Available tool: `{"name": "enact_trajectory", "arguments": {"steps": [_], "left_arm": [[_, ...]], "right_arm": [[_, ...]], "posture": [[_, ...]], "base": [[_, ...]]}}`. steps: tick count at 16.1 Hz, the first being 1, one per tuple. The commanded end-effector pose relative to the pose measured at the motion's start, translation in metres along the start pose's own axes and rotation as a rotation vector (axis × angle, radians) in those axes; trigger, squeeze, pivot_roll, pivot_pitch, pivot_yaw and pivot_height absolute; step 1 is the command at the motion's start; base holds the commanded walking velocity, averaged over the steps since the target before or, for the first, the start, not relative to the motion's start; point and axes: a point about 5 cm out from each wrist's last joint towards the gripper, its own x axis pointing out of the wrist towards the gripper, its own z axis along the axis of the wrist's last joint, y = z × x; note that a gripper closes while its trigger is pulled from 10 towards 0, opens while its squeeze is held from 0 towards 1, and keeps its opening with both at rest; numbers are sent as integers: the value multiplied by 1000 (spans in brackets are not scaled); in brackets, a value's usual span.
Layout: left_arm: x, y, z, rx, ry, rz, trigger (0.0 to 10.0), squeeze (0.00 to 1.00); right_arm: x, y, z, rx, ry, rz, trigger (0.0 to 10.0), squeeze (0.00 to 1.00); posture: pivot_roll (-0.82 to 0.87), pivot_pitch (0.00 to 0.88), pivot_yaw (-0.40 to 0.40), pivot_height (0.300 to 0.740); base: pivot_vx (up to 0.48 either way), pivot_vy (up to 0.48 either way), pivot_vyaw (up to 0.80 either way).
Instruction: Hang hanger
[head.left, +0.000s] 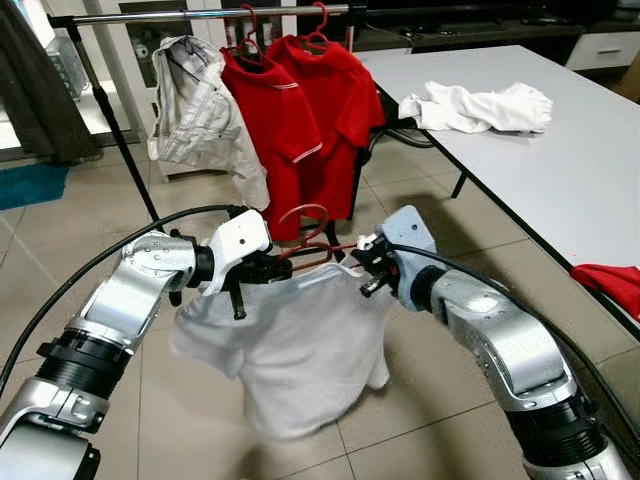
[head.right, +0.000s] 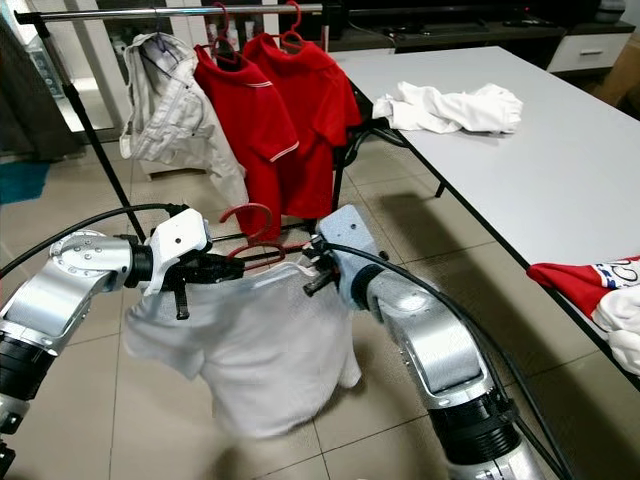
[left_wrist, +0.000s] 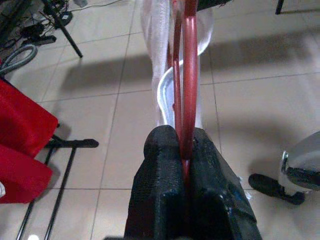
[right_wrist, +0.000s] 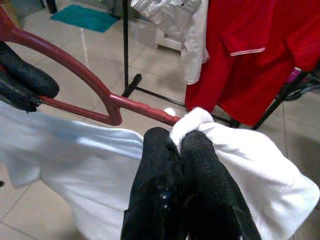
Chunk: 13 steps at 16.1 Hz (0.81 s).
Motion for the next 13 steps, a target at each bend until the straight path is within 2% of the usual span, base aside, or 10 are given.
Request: {"name": "enact_trajectory", "arguments": {"steps": [1, 2, 3, 4, 5, 6, 9, 11, 13], "left_arm": [[-1, 0, 9, 40, -29, -13, 0, 0], [-1, 0, 9, 40, -34, -19, 0, 0], [-1, -1, 9, 38, -40, -26, 0, 0], [-2, -1, 9, 36, -42, -24, 0, 0], [-3, 1, 9, 32, -45, -16, 0, 0], [-4, 2, 9, 28, -48, -6, 0, 0], [-12, 9, 7, 7, -61, 11, 0, 0], [-18, 11, 3, 5, -59, 13, 0, 0], [-20, 12, 2, 5, -63, 12, 0, 0]], "right_arm": [[-2, 1, 6, 8, -25, 5, 0, 0], [-3, 0, 7, 3, -26, -2, 2588, 0], [-2, -5, 5, -13, -13, -39, 9490, 0], [-2, -6, 5, -4, -15, -40, 10000, 0], [-3, -5, 6, 16, -22, -21, 10000, 90], [-4, -5, 6, 22, -25, -12, 10000, 1000], [-12, -12, 12, 28, -64, 15, 10000, 1000], [-26, -20, 22, 28, -117, 93, 10000, 1000], [-32, -24, 27, 36, -148, 118, 10000, 1000]], "posture": [[-121, 0, 28, 740], [-121, 0, 29, 740], [-122, 0, 28, 740], [-122, 0, 29, 740], [-124, 0, 29, 740], [-124, 0, 29, 740], [-125, 0, 31, 740], [-126, 0, 35, 740], [-126, 0, 36, 740]], "base": [[0, 0, 0], [0, 0, 0], [0, 0, 0], [0, 0, 0], [0, 0, 0], [0, 0, 0], [0, 0, 0], [0, 0, 0], [0, 0, 0]]}}
